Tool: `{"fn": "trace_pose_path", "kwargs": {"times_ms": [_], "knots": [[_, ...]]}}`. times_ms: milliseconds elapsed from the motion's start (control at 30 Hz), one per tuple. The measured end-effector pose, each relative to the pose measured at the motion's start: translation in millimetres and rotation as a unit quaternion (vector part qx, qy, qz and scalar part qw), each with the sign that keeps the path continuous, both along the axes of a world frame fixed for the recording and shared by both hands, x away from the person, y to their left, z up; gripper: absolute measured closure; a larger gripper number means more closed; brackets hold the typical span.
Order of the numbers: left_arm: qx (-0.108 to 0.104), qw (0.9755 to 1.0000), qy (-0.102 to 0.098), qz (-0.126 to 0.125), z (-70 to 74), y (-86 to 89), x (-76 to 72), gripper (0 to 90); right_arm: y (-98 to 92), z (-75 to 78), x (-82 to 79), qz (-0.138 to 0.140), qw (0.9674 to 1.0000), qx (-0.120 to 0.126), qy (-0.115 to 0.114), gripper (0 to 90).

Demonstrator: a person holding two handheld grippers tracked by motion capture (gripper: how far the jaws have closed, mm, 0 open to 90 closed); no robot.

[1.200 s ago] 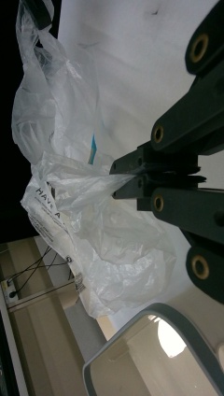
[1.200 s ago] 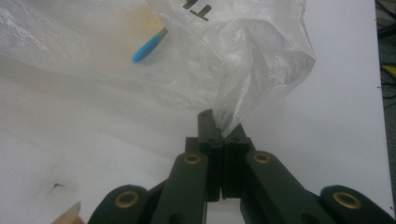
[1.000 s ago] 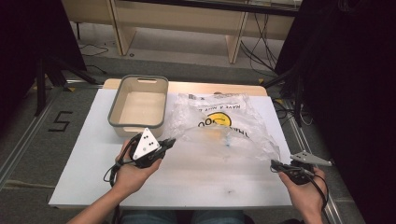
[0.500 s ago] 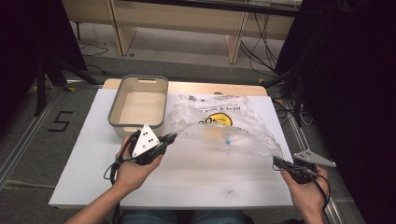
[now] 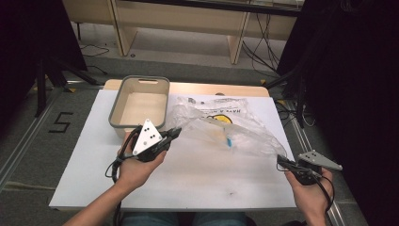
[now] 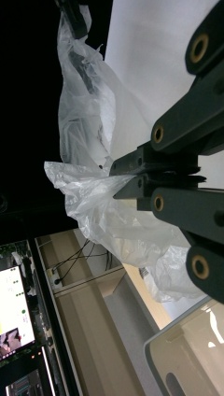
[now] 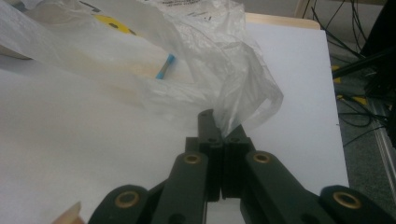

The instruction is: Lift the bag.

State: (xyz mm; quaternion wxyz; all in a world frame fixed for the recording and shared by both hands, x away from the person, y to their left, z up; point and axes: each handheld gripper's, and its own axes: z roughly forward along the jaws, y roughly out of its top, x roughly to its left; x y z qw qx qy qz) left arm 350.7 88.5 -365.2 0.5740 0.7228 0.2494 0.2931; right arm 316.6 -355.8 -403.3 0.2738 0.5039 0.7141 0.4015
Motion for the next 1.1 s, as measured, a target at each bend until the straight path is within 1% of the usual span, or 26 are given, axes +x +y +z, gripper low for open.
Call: {"fn": "trace_pose_path", "kwargs": {"times_ms": [200,633,833,1100], "knots": [[-0.009,0.9999,-0.010,-0.001,9.9,-1.4,0.5,88.8,0.1,1.8,-0.7,-0.003,1.0000,0.002,-0.006,89.8],[-0.028,0.9992,-0.029,0.001,27.4,-0.4,1.8,88.8,-1.2,8.5,-3.0,-0.011,0.9994,0.002,-0.032,89.8],[-0.037,0.9987,-0.036,0.005,34.4,0.9,3.9,88.8,0.2,14.5,-4.4,-0.012,0.9987,-0.002,-0.050,89.8],[-0.048,0.9979,-0.042,0.008,41.2,2.3,4.9,88.9,-0.9,20.8,-6.5,-0.017,0.9972,-0.001,-0.073,89.8]]}}
